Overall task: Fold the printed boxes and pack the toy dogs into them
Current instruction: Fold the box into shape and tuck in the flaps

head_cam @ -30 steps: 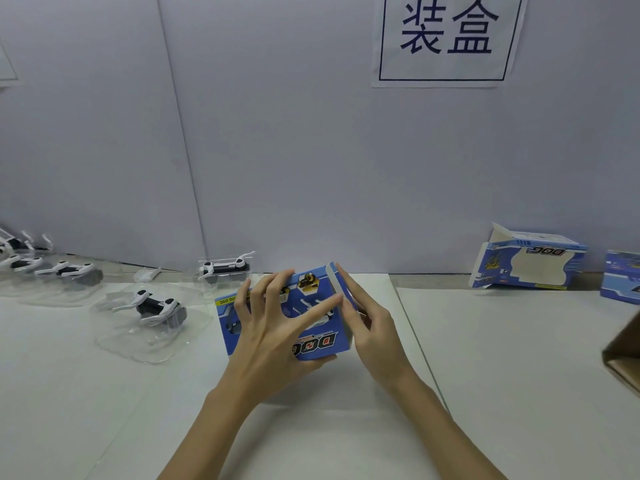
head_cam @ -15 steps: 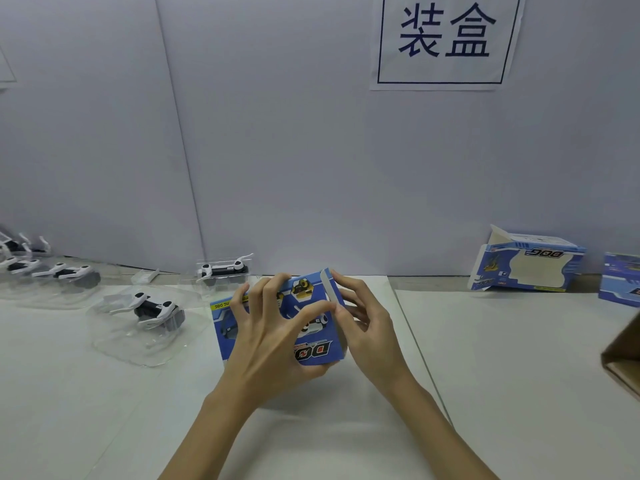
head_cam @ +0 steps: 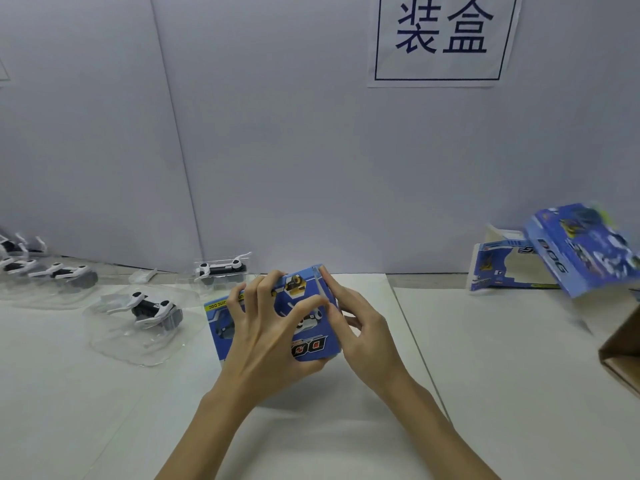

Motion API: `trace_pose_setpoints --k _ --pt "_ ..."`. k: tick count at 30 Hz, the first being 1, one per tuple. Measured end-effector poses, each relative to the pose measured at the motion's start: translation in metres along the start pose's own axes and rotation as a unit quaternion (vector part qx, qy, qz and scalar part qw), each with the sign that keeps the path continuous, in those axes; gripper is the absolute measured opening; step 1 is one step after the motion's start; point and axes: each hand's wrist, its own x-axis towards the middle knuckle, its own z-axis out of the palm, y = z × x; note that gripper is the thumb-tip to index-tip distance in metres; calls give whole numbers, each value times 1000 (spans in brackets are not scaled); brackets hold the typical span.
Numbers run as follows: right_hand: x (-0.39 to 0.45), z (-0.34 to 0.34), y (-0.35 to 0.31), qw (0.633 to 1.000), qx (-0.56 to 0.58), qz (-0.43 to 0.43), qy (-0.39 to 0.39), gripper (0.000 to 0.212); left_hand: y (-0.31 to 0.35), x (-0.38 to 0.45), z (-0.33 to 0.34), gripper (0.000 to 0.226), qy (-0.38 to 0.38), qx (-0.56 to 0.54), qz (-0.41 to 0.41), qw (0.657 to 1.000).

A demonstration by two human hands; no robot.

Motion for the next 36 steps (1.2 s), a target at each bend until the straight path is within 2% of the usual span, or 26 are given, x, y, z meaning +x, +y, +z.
trace_pose_setpoints --k 8,12,15,18,21,25,30,36 --pt "-3 12 0 997 40 48 -55 47 -1 -3 -1 84 -4 -19 -6 1000" --pt "-2 11 -6 991 98 56 -66 52 -5 0 -4 73 12 -42 21 999" --pt "0 5 -15 990 124 43 -41 54 -1 2 -9 74 26 -59 -22 998" --pt "-2 7 -19 994 103 24 5 47 6 4 -14 71 32 -82 -85 992" --pt "-5 14 -17 996 89 15 20 47 11 5 -15 69 19 -71 -94 993" --pt "-6 12 -15 998 55 -15 2 49 11 5 -14 70 13 -53 -92 994" --pt "-8 7 -13 997 -40 -65 -33 70 7 3 -12 69 27 -64 -87 994" --pt "-8 9 -16 996 -51 -68 -23 69 7 3 -11 69 25 -72 -100 992"
